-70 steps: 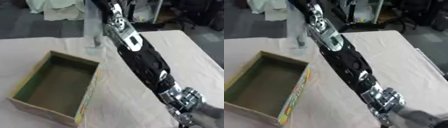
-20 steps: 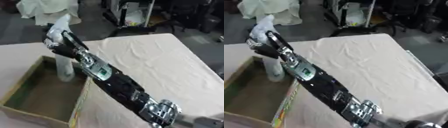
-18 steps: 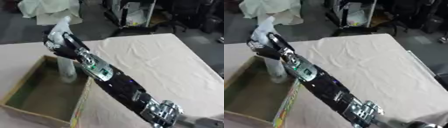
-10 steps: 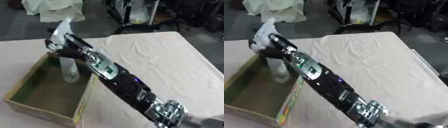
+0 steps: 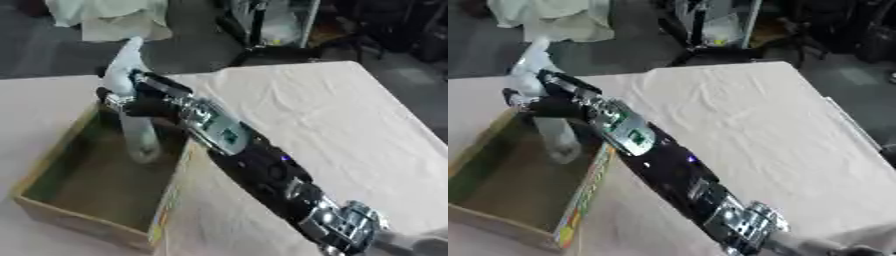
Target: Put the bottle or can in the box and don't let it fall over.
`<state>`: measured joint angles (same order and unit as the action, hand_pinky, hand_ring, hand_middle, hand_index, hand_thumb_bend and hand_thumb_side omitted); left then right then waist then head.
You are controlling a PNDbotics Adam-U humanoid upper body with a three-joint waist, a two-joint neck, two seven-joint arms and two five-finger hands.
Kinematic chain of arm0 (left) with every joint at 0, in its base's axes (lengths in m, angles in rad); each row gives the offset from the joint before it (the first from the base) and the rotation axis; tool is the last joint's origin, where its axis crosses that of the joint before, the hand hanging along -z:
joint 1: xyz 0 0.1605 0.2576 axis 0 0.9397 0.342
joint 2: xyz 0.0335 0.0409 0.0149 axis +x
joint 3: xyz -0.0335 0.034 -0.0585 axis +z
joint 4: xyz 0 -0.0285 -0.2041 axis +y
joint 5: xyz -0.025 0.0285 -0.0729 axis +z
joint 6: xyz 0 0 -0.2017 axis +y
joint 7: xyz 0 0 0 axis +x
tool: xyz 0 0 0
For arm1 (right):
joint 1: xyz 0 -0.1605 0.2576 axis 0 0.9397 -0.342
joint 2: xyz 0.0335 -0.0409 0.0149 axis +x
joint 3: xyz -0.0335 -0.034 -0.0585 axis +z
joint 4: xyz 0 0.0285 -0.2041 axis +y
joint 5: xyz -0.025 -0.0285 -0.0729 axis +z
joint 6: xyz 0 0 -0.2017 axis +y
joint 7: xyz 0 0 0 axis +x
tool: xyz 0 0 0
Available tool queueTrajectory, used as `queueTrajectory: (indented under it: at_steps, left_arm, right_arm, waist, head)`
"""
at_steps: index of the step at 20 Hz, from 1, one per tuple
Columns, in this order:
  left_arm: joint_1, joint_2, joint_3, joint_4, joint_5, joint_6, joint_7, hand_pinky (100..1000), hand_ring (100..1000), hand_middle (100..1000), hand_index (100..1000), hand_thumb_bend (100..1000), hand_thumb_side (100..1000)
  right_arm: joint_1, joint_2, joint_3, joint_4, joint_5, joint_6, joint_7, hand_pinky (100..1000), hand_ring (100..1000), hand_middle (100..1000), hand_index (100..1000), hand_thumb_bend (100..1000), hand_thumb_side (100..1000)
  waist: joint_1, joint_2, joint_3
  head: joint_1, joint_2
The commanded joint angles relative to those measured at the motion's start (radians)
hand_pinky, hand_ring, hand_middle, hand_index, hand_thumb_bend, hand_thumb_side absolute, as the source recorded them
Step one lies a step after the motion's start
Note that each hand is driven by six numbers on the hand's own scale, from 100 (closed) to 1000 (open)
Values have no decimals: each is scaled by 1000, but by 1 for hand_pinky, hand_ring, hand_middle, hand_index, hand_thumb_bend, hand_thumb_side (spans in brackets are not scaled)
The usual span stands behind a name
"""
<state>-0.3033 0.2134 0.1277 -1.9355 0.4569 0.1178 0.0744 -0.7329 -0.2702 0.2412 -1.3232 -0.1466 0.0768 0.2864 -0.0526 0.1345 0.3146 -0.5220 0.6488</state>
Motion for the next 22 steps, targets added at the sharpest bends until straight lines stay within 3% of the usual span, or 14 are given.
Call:
queueTrajectory:
  at_steps: [1, 11, 22]
  left_arm:
    - [-6, 29, 11, -15, -2, -3, -3, 1000, 974, 1000, 813, 213, 825]
    - [0, 32, 9, -15, -8, -7, -10, 1000, 966, 1000, 813, 208, 827]
    - [4, 35, 7, -15, -12, -9, -17, 1000, 965, 1000, 813, 207, 827]
  right_arm:
    - [-7, -26, -3, -13, -16, 26, 32, 905, 1000, 1000, 1000, 100, 470]
    - [6, -14, -15, 51, 22, 55, 109, 914, 1000, 1000, 1000, 100, 470]
    - [-2, 19, -41, 108, 89, -5, 161, 941, 1000, 1000, 1000, 100, 470]
  waist:
    - [3, -16, -4]
    - [6, -12, -9]
    - [7, -9, -15]
  head:
    - [5, 2]
    - [6, -6]
    - [9, -11]
